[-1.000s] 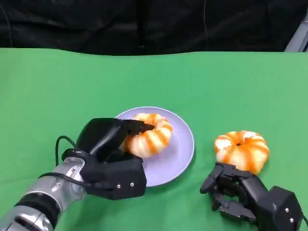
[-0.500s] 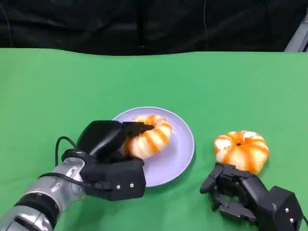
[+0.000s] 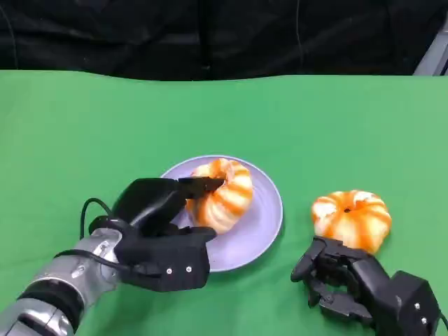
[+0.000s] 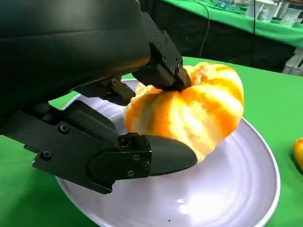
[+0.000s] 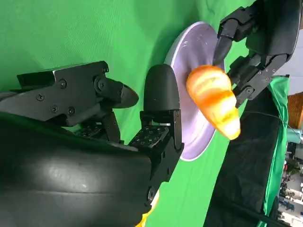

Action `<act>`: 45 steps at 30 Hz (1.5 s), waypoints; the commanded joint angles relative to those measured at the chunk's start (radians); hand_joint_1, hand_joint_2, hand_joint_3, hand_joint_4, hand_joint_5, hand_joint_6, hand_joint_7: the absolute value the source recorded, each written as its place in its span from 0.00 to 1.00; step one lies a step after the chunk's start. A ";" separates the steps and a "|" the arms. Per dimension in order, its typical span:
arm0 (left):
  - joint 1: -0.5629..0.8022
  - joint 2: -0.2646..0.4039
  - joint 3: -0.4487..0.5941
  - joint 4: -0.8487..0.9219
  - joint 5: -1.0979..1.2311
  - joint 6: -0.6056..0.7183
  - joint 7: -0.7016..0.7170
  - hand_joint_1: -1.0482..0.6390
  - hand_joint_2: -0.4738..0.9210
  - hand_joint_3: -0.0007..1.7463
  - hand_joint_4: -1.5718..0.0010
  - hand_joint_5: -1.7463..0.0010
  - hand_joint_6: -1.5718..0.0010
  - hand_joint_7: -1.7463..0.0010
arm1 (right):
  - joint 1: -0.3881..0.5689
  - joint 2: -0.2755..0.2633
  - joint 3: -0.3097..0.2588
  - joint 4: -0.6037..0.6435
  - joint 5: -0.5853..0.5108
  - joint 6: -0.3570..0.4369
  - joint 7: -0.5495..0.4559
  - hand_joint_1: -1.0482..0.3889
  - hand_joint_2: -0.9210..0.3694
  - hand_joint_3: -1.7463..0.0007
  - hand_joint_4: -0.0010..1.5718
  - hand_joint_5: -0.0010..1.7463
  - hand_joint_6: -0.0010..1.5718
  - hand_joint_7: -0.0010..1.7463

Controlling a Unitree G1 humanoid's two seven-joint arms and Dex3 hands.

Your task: Grasp the bread from the table and place it into the plate.

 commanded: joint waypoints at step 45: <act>-0.079 0.105 -0.014 -0.121 0.020 0.027 -0.144 0.05 1.00 0.45 0.69 0.99 0.48 0.97 | 0.006 -0.003 0.013 0.012 -0.026 0.029 -0.024 0.74 0.05 0.63 0.43 1.00 0.45 0.78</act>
